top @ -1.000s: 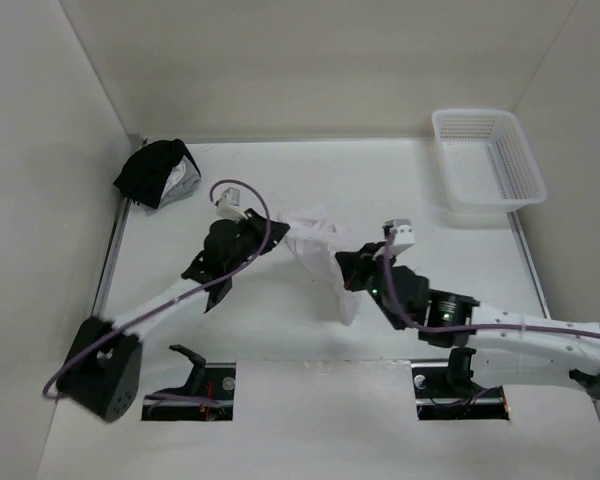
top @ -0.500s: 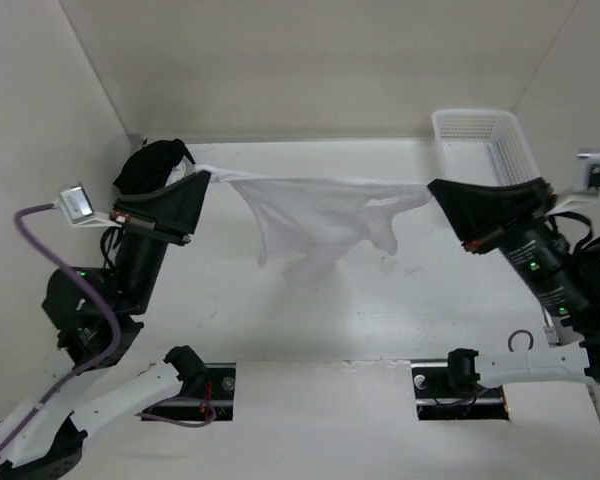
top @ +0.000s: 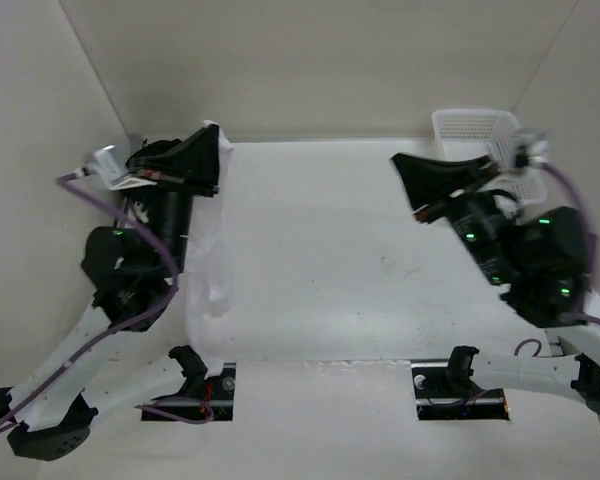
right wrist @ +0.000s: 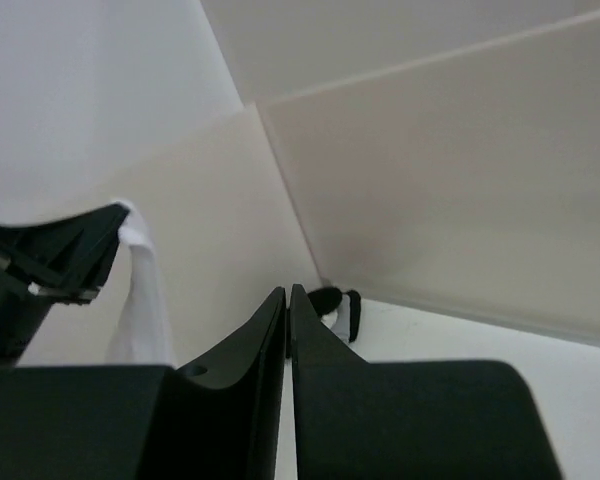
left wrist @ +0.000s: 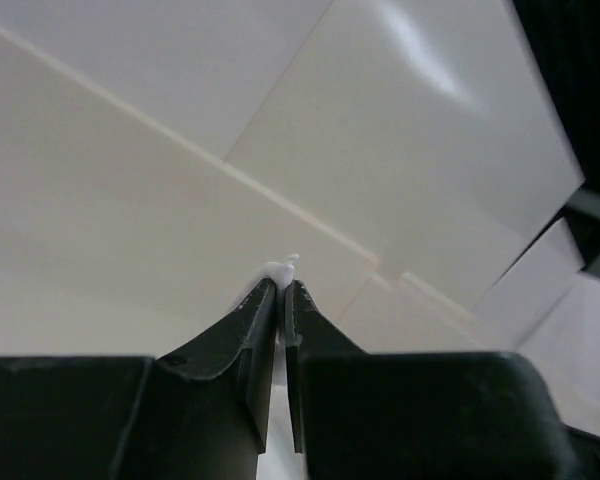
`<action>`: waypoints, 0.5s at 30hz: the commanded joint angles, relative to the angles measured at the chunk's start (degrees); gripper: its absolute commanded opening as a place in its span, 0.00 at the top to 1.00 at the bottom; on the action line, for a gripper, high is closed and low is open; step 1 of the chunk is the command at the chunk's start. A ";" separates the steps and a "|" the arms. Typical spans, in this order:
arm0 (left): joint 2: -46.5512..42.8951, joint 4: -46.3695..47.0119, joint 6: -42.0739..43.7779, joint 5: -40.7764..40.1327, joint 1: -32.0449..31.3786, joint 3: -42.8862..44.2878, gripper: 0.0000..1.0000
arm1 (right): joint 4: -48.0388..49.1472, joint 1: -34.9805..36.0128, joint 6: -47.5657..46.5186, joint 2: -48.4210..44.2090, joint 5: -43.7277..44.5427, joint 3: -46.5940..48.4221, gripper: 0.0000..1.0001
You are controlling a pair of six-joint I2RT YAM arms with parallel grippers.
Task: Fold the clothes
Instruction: Flatten the tank top out
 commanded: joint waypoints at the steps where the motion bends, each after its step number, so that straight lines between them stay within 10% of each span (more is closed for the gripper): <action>1: 3.20 1.57 -1.30 -0.44 2.39 -7.05 0.96 | 5.91 -7.39 12.21 5.92 -19.94 -20.01 0.89; 10: 10.49 1.66 -11.40 6.84 9.60 -13.65 0.96 | 35.81 -4.24 21.20 26.48 -25.24 -42.03 0.45; 15: 10.68 1.48 -11.77 8.61 10.13 -12.60 0.96 | 41.19 -6.60 19.88 33.80 -22.36 -42.39 0.39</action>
